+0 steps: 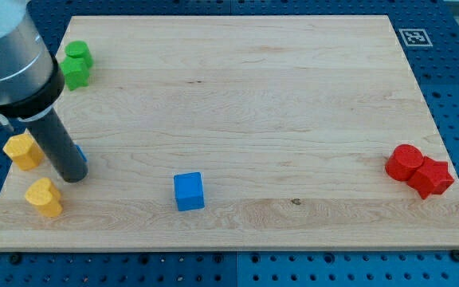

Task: Slide the yellow hexagon to the top of the yellow heart

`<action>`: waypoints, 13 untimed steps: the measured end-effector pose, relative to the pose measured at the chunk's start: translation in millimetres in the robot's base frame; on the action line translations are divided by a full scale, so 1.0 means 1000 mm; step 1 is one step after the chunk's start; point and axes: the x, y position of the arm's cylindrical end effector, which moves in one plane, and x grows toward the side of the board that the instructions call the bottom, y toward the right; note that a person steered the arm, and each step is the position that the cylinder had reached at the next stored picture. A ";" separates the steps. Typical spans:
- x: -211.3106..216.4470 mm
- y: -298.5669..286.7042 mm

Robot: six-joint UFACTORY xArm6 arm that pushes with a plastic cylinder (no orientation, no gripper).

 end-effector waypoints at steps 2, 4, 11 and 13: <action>0.005 0.011; -0.056 0.080; -0.112 -0.095; -0.085 -0.095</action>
